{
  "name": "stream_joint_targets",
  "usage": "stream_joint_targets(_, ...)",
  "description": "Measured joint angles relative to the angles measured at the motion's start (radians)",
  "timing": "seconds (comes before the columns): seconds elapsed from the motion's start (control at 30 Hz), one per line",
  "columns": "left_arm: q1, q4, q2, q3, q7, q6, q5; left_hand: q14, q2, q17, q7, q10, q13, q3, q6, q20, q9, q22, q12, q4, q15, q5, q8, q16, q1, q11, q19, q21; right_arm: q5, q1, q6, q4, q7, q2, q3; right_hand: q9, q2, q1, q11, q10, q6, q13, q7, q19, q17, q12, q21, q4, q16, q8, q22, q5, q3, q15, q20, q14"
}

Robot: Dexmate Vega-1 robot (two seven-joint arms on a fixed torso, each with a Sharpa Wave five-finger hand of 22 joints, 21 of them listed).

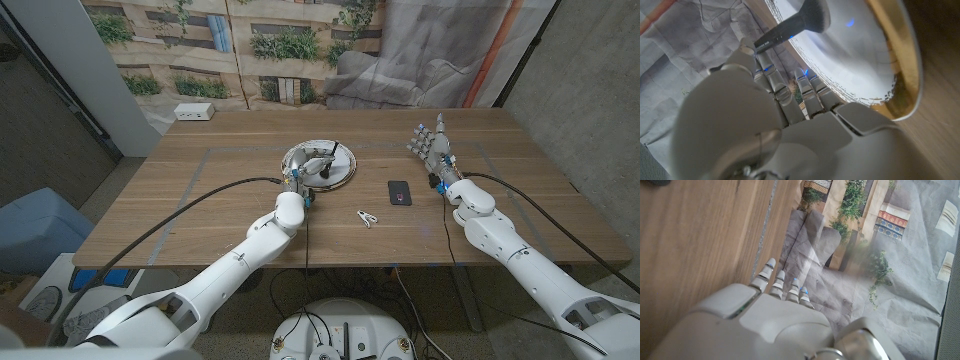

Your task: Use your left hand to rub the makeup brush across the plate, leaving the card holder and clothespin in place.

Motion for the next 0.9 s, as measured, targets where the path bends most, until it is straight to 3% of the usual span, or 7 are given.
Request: stream_joint_targets(0.9, -0.020, 0.048, 0.009, -0.017, 0.011, -0.023, -0.006, 0.001, 0.006, 0.000, 0.000, -0.002, 0.000, -0.003, 0.000, 0.000, 0.000, 0.000, -0.002, 0.003, -0.001, 0.000, 0.006, 0.000, 0.006, 0.002, 0.000, 0.000, 0.000, 0.000, 0.000, 0.000, 0.000, 0.000, 0.000, 0.000, 0.000, 0.000, 0.000, 0.000, 0.000, 0.000, 0.000, 0.000, 0.000, 0.000, 0.000, 0.000, 0.000, 0.000, 0.000, 0.000, 0.000, 0.000, 0.000, 0.000)
